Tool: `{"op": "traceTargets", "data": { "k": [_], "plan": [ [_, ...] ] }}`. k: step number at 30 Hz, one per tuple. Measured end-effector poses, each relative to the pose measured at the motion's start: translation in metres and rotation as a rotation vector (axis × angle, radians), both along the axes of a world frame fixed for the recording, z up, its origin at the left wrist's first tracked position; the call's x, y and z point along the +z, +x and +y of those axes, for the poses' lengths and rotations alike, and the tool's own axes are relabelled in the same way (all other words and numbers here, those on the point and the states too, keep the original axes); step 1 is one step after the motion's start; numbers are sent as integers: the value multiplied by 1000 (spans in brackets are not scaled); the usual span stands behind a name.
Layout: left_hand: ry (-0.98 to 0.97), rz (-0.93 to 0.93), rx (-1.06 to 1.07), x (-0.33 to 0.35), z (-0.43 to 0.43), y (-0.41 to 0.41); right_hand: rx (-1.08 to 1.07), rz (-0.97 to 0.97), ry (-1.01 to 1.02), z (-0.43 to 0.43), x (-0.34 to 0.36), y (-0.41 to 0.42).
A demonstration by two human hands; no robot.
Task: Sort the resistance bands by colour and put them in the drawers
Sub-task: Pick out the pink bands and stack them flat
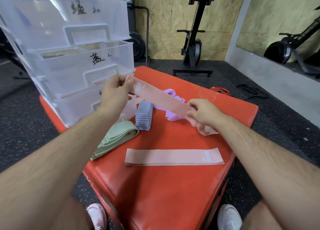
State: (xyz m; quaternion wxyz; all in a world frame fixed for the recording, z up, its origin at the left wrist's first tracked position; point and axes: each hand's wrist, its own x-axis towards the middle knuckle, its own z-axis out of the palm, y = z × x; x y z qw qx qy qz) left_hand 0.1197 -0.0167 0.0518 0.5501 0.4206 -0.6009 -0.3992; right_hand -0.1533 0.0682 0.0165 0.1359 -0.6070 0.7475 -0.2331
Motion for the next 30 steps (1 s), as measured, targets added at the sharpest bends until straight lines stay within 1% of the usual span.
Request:
{"op": "traceTargets", "data": {
  "k": [3,6,8,11,14,17,21,25,28,30],
  "plan": [
    [83,-1,19,-2,-4,19,-50,-29,-84,7,10,-15],
    [141,-76,-12,-5,-1,34,-55,-112,-135,22,23,-27],
    [221,-154,-53,-9,5,42,-29,-206,-98,34,29,-36],
    [340,-278,-112,-18,18,49,31,-299,67,52,28,-51],
    [378,-405,-159,-33,34,54,70,-244,227,67,17,-55],
    [418,-522,-201,-54,51,56,100,-168,322,82,7,-46],
    [412,-646,-188,-81,69,58,105,-103,329,94,-7,-37],
    [366,-679,-182,-99,76,60,129,17,369,98,-19,-32],
    [334,-715,-160,-105,77,61,131,35,365,98,-28,-27],
    [273,-749,-161,-104,78,60,126,64,348,98,-32,-24]
  ]
}}
